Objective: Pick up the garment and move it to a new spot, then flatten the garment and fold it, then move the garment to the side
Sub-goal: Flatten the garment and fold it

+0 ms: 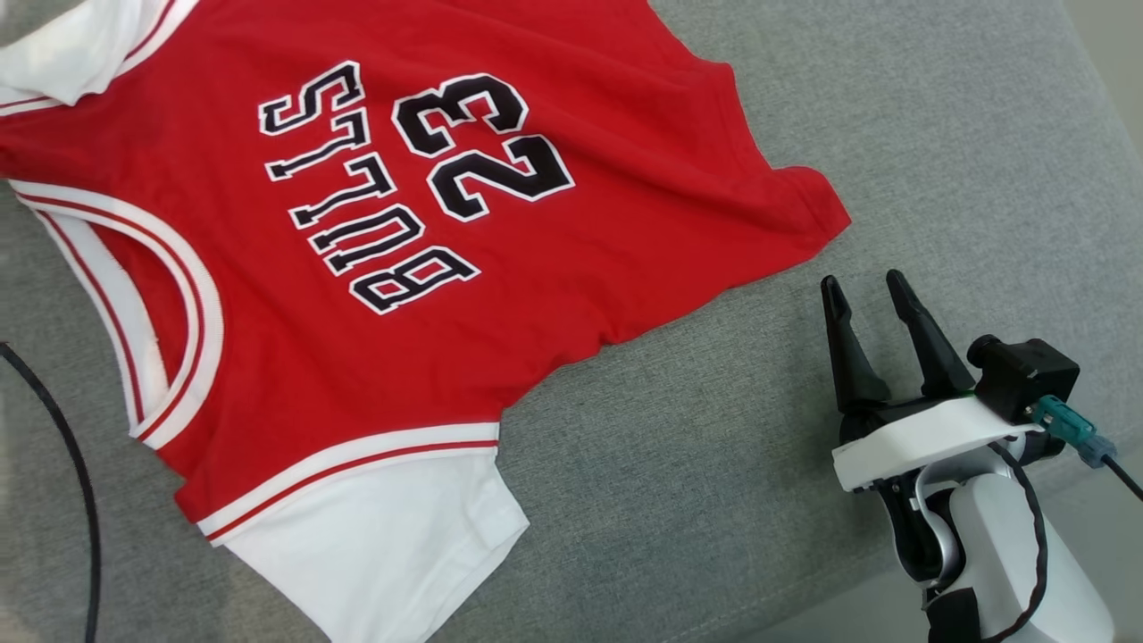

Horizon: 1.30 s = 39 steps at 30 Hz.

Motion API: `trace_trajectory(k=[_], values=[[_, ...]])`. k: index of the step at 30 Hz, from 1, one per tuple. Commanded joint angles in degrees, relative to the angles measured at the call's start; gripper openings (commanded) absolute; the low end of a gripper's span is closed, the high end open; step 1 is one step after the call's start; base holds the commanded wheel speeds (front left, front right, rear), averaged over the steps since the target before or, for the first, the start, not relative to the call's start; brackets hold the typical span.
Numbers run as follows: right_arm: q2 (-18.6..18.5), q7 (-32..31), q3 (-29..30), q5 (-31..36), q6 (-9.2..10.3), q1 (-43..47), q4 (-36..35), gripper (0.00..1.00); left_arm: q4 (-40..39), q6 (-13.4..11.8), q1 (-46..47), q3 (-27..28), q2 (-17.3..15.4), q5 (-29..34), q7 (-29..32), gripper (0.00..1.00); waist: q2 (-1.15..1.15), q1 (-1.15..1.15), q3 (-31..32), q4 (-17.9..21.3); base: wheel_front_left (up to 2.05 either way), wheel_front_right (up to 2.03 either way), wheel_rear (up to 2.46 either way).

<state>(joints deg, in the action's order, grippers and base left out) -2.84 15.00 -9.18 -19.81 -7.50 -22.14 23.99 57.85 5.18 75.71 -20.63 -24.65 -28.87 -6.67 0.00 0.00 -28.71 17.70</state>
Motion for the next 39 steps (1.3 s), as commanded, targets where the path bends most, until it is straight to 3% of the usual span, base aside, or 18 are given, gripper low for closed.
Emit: trace_trajectory(k=[1, 10, 17, 27, 32, 39], values=[[-0.2, 0.4, 0.5, 0.2, 0.02, -0.7, -0.4, 1.0, 0.5, 0.3, -0.9, 0.0, 0.4, -0.5, -1.2, 1.0, 0.0, 0.0, 0.7, -0.9, 0.0, 0.0, 0.0], [-2.3, 0.3, 2.9, 2.0, 0.02, 1.3, -1.2, 1.0, -0.5, 1.8, -9.7, 0.9, 5.0, -4.0, -7.9, 1.0, 0.0, 0.0, 7.0, -8.0, 0.0, 0.0, 0.0], [-4.3, 0.3, 3.7, 2.4, 0.02, 3.0, 0.3, 1.0, -9.8, 2.1, -22.4, 4.2, 7.8, -6.0, -8.4, 1.0, 0.0, 0.0, 13.0, -13.6, 0.0, 0.0, 0.0], [-5.9, 0.2, 5.3, 1.9, 0.02, 5.8, 1.5, 1.0, -26.1, -1.5, -44.0, 8.2, 13.6, -4.1, -8.4, 1.0, 0.0, 0.0, 20.7, -20.6, 0.0, 0.0, 0.0], [-5.5, 0.1, 6.0, 1.7, 0.02, 7.5, 1.5, 1.0, -29.0, -1.1, -52.7, 6.0, 16.6, -4.1, -8.4, 1.0, 0.0, 0.0, 22.9, -22.9, 0.0, 0.0, 0.0], [-5.5, -0.2, 6.3, 1.6, 0.02, 8.7, 1.1, 1.0, -30.8, -1.7, -59.2, 4.4, 18.2, -4.5, -8.4, 1.0, 0.0, 0.0, 24.0, -24.5, 0.0, 0.0, 0.0]])
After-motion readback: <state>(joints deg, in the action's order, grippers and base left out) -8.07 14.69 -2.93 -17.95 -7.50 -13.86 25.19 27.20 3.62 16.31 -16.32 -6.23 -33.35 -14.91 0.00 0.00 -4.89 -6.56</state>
